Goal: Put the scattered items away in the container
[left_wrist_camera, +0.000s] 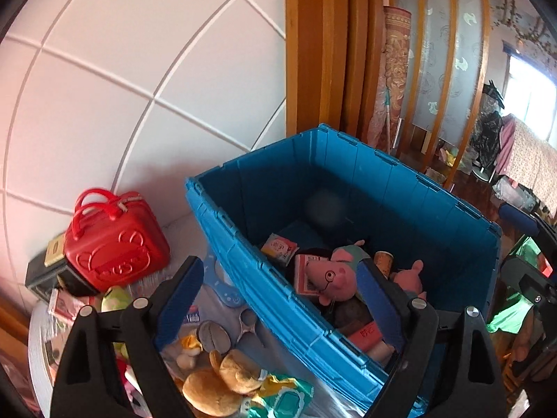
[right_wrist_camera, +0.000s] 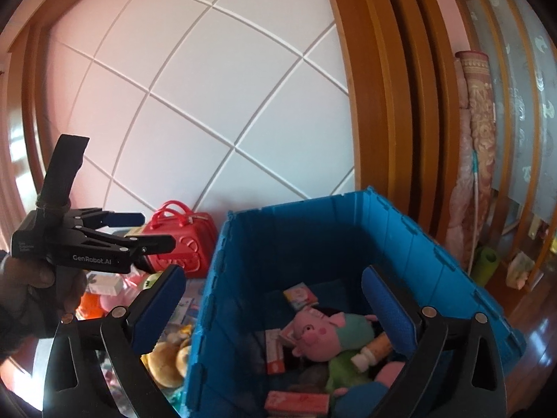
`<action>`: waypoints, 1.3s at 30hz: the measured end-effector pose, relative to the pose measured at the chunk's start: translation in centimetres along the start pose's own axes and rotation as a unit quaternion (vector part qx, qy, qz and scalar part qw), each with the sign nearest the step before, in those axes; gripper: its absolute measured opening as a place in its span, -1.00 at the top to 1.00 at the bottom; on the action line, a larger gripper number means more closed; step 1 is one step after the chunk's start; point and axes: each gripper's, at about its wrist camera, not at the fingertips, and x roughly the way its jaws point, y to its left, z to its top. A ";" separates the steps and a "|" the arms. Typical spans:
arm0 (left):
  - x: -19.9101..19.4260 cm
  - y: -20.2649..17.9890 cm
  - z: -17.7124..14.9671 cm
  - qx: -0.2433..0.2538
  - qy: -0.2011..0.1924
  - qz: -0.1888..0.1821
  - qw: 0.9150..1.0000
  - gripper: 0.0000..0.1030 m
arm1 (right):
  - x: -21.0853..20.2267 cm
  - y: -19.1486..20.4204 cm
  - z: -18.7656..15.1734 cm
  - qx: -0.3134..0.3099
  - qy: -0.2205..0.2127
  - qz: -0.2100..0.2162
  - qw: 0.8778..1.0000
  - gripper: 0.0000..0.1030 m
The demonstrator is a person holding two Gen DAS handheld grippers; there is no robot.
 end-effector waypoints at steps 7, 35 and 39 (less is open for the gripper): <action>-3.0 3.9 -5.4 -0.053 0.029 0.040 0.997 -0.74 | -0.1 5.8 -1.0 -0.012 0.035 0.006 0.999 -1.00; -18.0 14.4 -19.1 -0.164 0.039 0.155 0.973 -0.74 | -4.1 21.8 -3.4 -0.061 0.079 0.024 0.995 -1.00; -18.5 14.3 -19.5 -0.172 0.039 0.161 0.971 -0.74 | -4.7 21.6 -3.5 -0.059 0.081 0.023 0.995 -1.00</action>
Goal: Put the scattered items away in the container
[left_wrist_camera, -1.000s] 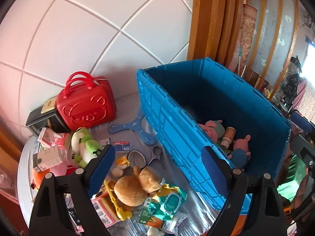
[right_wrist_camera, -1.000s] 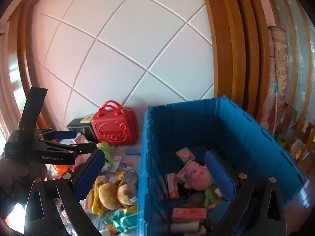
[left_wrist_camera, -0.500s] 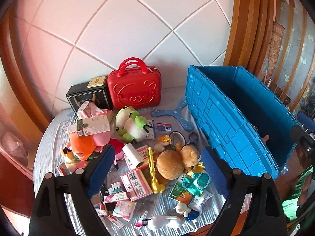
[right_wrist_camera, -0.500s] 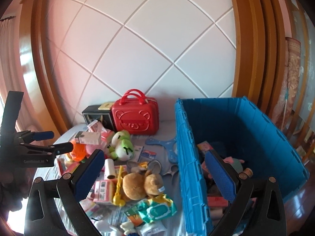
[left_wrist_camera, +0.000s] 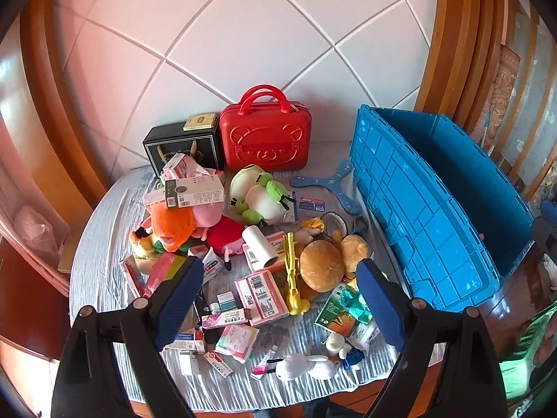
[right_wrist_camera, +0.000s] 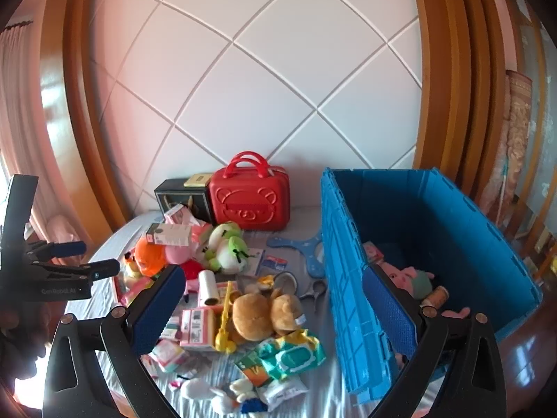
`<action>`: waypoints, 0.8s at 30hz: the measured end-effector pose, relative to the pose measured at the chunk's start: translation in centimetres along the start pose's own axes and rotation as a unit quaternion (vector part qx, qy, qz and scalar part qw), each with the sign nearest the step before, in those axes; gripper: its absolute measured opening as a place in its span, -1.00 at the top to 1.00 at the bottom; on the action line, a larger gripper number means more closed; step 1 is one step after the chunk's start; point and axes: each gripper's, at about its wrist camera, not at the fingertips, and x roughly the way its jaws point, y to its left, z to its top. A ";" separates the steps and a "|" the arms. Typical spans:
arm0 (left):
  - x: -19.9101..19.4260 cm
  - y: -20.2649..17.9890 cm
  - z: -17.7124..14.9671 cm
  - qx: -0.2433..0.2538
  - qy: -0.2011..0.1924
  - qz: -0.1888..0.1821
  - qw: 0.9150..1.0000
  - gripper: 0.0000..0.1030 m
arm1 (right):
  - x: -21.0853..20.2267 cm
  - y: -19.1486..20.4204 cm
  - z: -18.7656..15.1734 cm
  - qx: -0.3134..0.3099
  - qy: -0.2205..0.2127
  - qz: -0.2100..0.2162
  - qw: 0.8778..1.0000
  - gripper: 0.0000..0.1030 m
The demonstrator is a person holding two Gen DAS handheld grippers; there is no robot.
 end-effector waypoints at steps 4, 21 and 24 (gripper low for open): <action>-0.5 -0.1 -0.1 -0.006 -0.003 0.002 1.000 -0.75 | -0.3 -0.5 -0.1 0.002 0.001 -0.001 1.000 -1.00; -1.1 -1.8 0.0 -0.005 -0.005 0.009 1.000 -0.85 | -1.3 -3.3 -0.7 0.017 0.000 -0.002 1.000 -1.00; -1.1 -1.9 0.2 -0.007 -0.008 0.010 1.000 -0.85 | -1.2 -3.6 -0.7 0.018 -0.002 0.000 1.000 -1.00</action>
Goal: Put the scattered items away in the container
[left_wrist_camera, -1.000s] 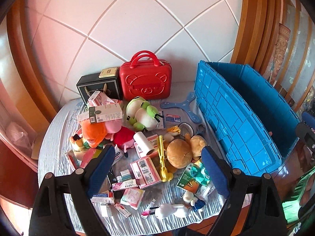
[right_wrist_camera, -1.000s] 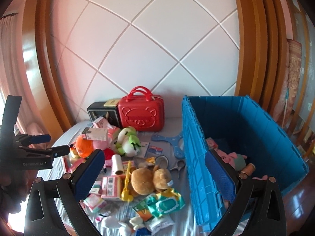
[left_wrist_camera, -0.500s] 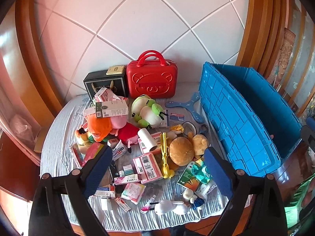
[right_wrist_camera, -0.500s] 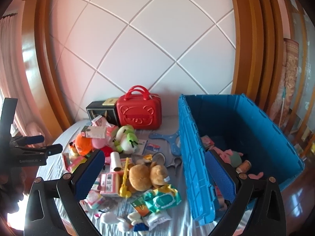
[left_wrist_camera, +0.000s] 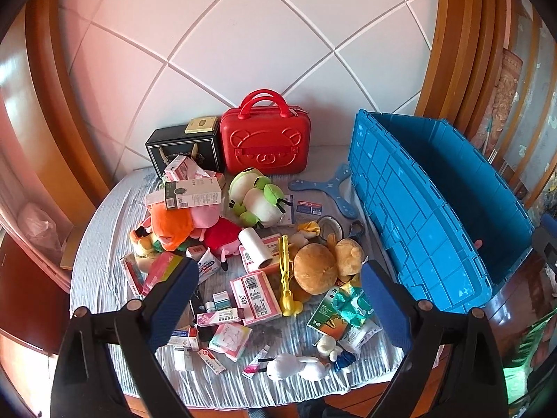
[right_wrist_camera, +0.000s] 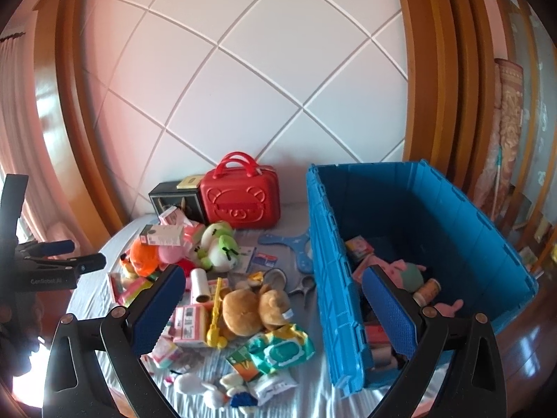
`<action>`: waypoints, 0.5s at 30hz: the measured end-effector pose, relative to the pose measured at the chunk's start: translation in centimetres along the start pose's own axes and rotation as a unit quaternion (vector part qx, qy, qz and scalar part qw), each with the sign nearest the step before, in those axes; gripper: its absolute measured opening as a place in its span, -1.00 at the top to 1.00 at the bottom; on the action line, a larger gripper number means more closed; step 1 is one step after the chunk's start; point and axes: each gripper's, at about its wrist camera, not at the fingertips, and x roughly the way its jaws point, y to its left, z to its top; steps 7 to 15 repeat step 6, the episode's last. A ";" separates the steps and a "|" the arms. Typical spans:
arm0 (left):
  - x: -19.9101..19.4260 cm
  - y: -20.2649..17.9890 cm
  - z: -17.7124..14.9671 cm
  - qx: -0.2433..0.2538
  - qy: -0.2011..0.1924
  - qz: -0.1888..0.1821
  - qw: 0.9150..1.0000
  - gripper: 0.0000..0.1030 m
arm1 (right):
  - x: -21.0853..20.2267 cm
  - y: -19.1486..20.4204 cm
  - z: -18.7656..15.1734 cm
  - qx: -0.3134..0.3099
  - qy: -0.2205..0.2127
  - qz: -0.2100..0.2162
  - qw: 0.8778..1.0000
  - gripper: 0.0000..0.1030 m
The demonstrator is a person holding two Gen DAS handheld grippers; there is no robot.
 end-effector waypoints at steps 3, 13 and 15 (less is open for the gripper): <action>-0.2 0.0 0.1 -0.002 -0.010 0.000 1.000 -0.85 | 0.1 -0.1 0.1 0.000 0.000 0.000 1.000 -1.00; -0.3 -0.1 0.2 -0.003 -0.018 0.012 1.000 -0.85 | 0.3 -0.2 0.1 -0.001 0.000 0.000 1.000 -1.00; -0.3 -0.1 0.2 -0.003 -0.018 0.012 1.000 -0.85 | 0.3 -0.2 0.1 -0.001 0.000 0.000 1.000 -1.00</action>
